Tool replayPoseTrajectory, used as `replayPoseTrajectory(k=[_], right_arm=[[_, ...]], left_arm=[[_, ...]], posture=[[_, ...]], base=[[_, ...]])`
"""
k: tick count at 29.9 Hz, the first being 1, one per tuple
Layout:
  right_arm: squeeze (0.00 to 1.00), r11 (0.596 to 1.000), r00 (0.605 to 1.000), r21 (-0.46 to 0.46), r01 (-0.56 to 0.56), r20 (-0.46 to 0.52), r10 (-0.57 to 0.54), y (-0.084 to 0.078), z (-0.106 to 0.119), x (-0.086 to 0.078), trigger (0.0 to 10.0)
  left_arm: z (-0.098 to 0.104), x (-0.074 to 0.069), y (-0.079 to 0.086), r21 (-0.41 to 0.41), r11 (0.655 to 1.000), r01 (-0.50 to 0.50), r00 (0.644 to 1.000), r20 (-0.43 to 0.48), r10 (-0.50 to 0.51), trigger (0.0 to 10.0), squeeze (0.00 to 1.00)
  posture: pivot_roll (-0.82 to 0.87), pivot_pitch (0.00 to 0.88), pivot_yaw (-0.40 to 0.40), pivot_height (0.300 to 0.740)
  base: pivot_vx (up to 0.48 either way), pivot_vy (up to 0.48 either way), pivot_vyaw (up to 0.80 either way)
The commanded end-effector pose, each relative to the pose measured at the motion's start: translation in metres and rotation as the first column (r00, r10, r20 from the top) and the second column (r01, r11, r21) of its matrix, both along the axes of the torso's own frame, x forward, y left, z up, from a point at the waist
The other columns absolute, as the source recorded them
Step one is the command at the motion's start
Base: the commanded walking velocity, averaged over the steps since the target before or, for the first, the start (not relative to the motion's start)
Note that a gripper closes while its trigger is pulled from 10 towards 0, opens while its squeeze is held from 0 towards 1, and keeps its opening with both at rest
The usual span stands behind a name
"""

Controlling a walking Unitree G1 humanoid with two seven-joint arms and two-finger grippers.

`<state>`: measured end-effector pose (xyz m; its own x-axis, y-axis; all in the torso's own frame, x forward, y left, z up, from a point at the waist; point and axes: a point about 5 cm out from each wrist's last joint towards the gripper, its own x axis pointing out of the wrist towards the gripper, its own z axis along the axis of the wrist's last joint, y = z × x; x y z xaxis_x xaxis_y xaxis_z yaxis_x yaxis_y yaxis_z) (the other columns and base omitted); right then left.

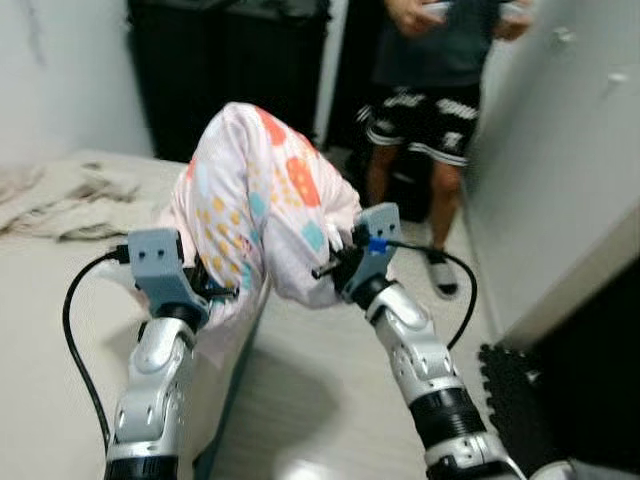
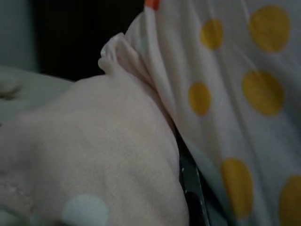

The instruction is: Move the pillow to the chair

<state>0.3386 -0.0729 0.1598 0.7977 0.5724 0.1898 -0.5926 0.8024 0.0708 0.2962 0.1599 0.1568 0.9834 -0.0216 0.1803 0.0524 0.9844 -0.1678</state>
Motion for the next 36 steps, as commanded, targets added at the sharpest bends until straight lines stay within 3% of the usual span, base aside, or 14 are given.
replayPoseTrajectory(k=[1, 24, 28, 36], right_arm=[[0.0, 0.996, 0.996, -0.01, -0.088, 0.024, 0.088, 0.02, 0.005, -0.004, 10.0], [0.0, 0.997, 0.997, -0.014, -0.08, 0.019, 0.08, 0.019, 0.003, -0.004, 10.0], [0.0, 0.999, 0.998, 0.004, -0.051, 0.023, 0.051, 0.021, 0.004, -0.002, 10.0], [0.0, 0.999, 1.0, 0.034, -0.001, 0.013, 0.0, 0.017, -0.001, -0.006, 10.0]], left_arm=[[0.019, 0.002, -0.017, 0.011, 0.997, 0.072, 0.993, 0.092, -0.072, 10.0, 0.0], [0.017, 0.003, -0.017, 0.02, 0.997, 0.077, 0.994, 0.082, -0.079, 10.0, 0.0], [0.019, 0.007, -0.016, 0.057, 0.992, 0.114, 0.99, 0.075, -0.118, 10.0, 0.0], [0.022, 0.012, -0.012, 0.052, 0.989, 0.136, 0.988, 0.063, -0.139, 10.0, 0.0]], posture=[[0.07, 0.072, -0.06, 0.74], [0.08, 0.055, -0.051, 0.74], [0.1, 0.051, 0.007, 0.74], [0.1, 0.053, 0.048, 0.74]], base=[[0.0, 0.0, -0.8], [0.0, 0.0, -0.8], [0.0, 0.0, -0.8], [0.0, 0.0, -0.8]])
